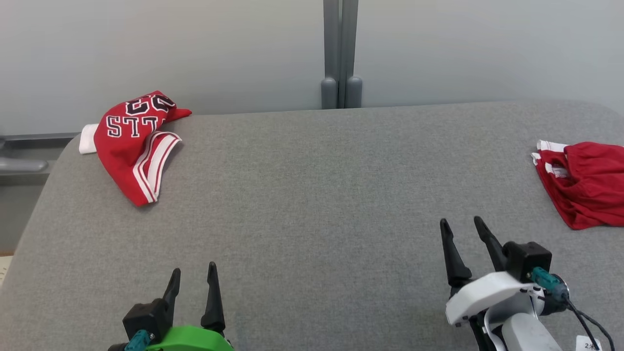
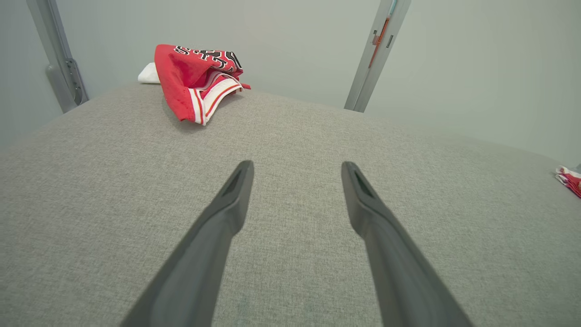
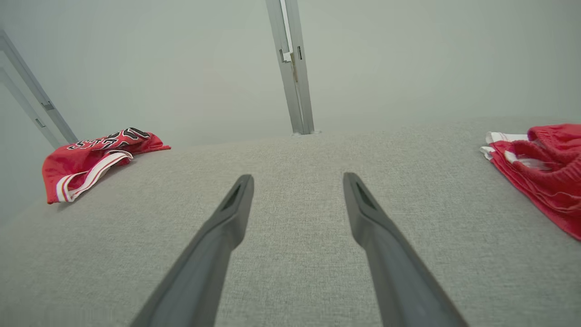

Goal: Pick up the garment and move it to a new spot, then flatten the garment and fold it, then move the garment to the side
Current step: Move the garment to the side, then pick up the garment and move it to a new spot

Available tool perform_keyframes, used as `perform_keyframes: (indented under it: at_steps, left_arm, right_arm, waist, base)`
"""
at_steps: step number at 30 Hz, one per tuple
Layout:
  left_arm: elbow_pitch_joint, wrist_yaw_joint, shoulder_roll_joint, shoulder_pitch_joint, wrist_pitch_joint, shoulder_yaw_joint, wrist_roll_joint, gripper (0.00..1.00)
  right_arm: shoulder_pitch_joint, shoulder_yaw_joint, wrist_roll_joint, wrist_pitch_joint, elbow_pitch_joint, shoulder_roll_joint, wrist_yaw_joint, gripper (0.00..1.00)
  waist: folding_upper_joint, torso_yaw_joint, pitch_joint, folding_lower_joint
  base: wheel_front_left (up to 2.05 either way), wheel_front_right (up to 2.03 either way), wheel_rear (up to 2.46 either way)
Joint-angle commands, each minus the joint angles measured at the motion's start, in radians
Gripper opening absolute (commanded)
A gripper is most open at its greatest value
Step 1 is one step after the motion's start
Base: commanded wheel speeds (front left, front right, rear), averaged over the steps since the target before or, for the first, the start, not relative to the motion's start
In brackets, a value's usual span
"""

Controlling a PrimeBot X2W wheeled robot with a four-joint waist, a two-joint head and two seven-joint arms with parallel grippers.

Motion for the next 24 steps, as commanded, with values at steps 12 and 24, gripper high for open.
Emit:
perform_keyframes:
  at_steps: [12, 24]
  left_arm:
    - [0.021, -0.009, 0.006, -0.026, -0.003, -0.011, 0.020, 1.00]
    - [0.033, -0.009, 0.005, -0.036, -0.003, -0.022, 0.017, 1.00]
  right_arm:
    - [0.095, 0.022, -0.026, 0.027, -0.084, -0.002, -0.001, 1.00]
    - [0.109, 0.031, -0.023, 0.046, -0.100, -0.002, -0.001, 1.00]
  waist:
    - [0.0000, 0.005, -0.025, 0.0000]
    - [0.0000, 0.013, -0.024, 0.0000]
  base:
    - [0.00, 0.00, 0.00]
    - [0.00, 0.00, 0.00]
